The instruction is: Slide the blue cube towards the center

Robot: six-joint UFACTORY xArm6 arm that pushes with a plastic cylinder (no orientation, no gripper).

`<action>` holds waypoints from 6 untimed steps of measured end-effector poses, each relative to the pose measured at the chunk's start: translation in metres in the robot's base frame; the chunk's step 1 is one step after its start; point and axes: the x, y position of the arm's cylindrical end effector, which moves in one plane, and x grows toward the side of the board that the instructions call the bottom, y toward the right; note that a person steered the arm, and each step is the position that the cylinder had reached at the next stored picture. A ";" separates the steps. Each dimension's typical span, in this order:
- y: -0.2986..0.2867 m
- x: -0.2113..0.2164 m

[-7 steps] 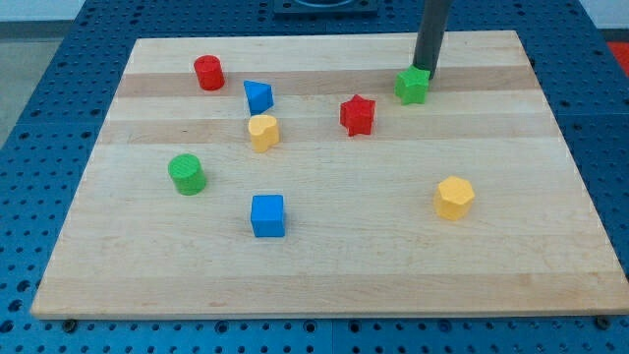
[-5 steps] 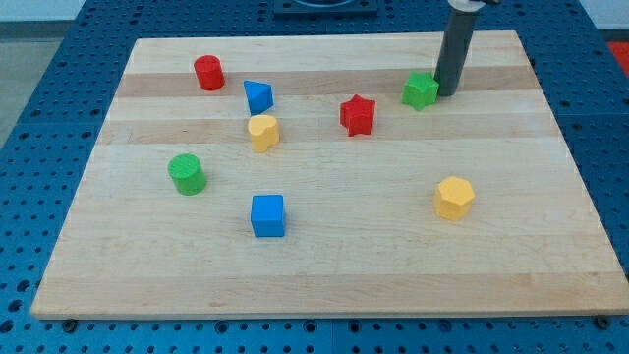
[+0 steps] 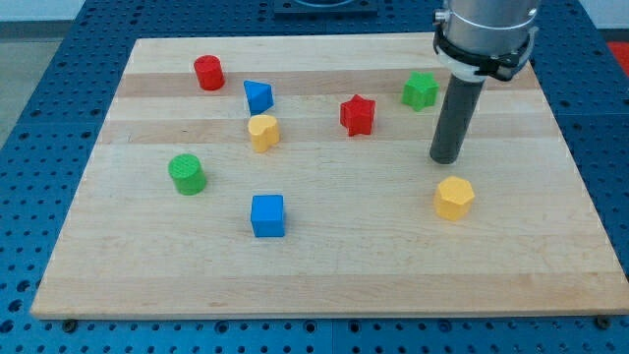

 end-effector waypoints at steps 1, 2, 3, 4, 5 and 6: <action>-0.055 0.003; -0.114 0.007; -0.172 0.016; -0.214 0.024; -0.215 0.025; -0.242 0.047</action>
